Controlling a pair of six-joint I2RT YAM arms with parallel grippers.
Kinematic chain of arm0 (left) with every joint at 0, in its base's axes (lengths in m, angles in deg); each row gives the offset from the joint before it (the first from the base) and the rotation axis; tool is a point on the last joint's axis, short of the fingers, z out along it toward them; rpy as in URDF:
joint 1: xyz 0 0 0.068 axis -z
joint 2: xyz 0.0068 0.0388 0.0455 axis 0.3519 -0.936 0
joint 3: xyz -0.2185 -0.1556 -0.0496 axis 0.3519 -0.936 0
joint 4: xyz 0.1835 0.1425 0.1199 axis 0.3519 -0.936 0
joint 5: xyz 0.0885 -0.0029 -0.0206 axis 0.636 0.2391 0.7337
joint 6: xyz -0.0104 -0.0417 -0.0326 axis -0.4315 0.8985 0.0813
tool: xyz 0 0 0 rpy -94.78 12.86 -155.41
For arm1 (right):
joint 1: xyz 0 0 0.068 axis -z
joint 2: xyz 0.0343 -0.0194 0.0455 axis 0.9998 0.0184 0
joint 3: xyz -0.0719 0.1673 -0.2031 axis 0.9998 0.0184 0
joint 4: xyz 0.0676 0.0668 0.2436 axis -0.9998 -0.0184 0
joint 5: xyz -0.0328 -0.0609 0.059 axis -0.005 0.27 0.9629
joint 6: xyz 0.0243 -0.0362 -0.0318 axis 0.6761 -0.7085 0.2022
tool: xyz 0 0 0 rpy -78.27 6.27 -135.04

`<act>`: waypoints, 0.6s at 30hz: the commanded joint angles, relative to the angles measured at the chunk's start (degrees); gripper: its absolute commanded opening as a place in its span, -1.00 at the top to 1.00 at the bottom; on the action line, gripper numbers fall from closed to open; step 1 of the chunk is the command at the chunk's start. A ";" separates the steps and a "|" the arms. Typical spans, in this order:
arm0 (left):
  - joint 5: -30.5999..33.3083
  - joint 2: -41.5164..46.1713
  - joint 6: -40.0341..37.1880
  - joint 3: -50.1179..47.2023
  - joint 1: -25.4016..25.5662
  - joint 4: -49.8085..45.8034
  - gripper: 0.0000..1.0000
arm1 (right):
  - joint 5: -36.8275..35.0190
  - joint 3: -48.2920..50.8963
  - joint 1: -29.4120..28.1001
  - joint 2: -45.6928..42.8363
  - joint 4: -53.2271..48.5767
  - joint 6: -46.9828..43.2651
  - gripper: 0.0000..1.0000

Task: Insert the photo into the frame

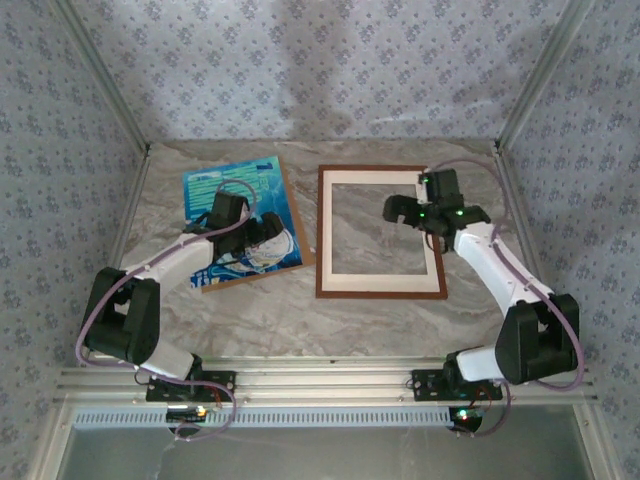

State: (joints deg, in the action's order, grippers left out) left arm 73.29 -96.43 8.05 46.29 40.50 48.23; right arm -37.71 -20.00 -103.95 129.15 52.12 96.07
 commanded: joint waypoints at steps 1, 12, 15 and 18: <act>-0.70 -0.04 -0.58 -1.45 -0.48 2.03 -0.97 | -0.22 -0.33 -5.74 2.17 6.15 4.89 -1.00; -1.45 -1.74 -0.86 -5.23 -3.53 4.72 -0.97 | 2.25 -12.81 -21.44 20.89 9.73 9.33 -0.56; -2.27 -2.21 -0.85 -6.71 -4.61 5.00 -0.97 | 2.90 -18.01 -24.01 26.82 8.01 9.66 -0.43; -2.85 -1.62 -0.66 -8.56 -5.12 5.41 -0.97 | 1.95 -22.55 -26.06 31.44 5.88 10.11 -0.26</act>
State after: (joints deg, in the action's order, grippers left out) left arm 71.89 -98.03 8.05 39.30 35.94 52.17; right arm -35.68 -38.67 -128.59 157.72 60.51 104.94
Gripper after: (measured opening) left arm 0.985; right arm 0.646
